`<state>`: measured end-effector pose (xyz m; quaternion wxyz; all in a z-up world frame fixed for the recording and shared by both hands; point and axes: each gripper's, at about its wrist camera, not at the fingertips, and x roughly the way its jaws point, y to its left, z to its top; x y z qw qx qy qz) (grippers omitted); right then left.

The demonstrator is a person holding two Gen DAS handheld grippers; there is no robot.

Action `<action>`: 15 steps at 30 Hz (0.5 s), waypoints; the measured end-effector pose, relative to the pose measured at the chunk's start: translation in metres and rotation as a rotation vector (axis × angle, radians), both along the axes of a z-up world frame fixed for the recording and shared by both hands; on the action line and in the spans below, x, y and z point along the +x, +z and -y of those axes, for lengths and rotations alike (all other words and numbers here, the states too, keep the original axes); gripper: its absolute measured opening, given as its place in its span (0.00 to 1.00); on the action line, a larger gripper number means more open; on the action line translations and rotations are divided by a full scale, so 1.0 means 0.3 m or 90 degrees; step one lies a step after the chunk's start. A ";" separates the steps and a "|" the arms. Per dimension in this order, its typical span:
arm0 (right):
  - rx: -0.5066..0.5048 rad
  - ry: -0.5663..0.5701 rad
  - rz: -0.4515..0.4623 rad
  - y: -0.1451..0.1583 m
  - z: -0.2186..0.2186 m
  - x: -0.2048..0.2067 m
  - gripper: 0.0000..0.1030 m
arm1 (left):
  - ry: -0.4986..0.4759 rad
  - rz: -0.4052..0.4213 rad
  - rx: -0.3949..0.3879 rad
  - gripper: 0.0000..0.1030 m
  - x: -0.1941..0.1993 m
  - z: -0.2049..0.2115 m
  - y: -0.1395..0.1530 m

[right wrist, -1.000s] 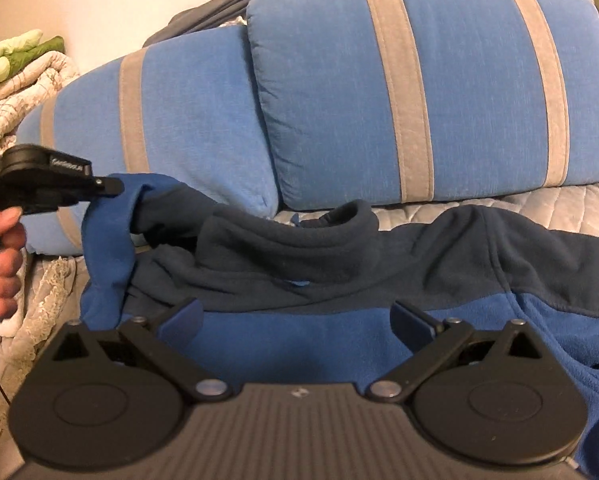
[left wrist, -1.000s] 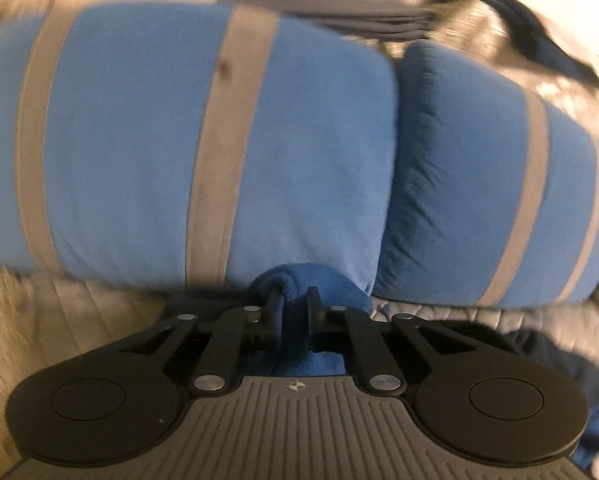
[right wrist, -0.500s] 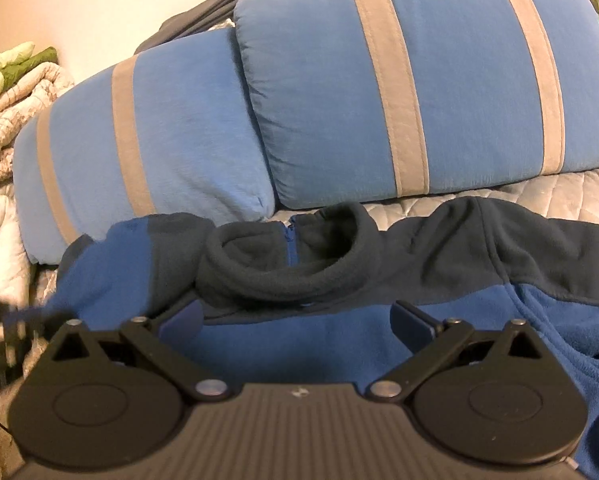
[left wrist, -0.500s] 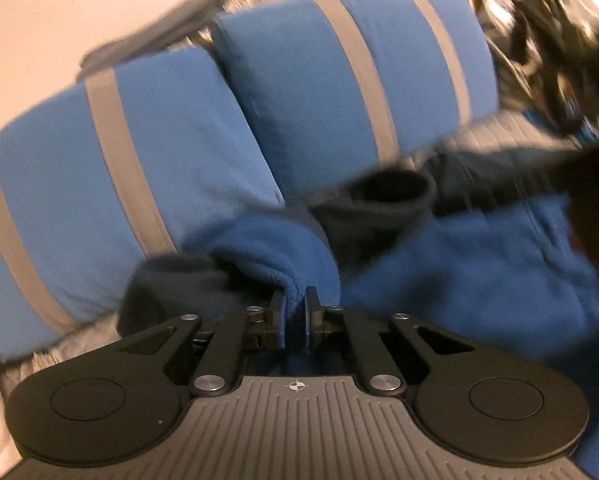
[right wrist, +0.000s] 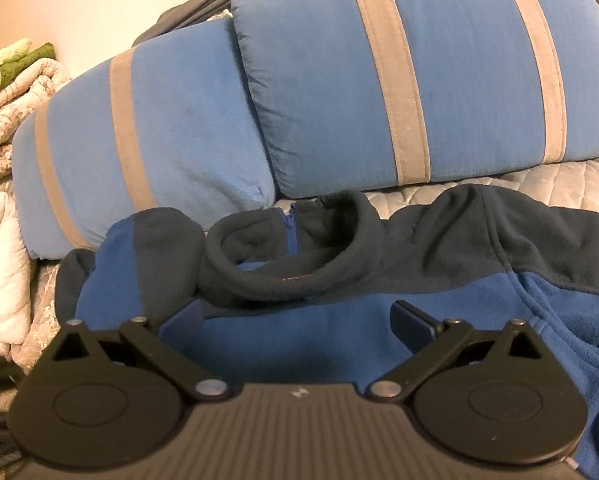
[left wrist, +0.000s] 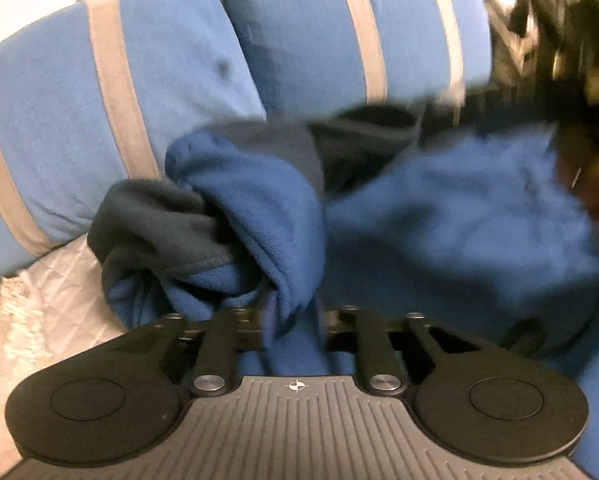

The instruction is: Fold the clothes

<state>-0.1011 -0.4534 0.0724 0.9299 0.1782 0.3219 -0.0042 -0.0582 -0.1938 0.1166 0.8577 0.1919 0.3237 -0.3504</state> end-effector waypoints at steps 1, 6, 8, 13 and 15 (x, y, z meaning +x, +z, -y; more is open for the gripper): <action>0.000 0.002 0.002 0.001 0.000 -0.001 1.00 | 0.005 0.001 -0.036 0.37 0.009 -0.019 0.028; -0.004 0.007 0.005 0.005 -0.009 -0.003 1.00 | 0.083 -0.041 -0.207 0.41 0.121 -0.095 0.118; -0.006 0.009 0.004 0.004 -0.012 -0.003 1.00 | 0.114 -0.071 -0.262 0.41 0.192 -0.114 0.128; -0.012 0.013 0.000 0.000 -0.017 0.000 1.00 | 0.189 -0.175 -0.362 0.41 0.400 -0.134 0.075; -0.013 0.014 -0.002 0.000 -0.020 0.001 1.00 | 0.216 -0.201 -0.384 0.41 0.442 -0.146 0.050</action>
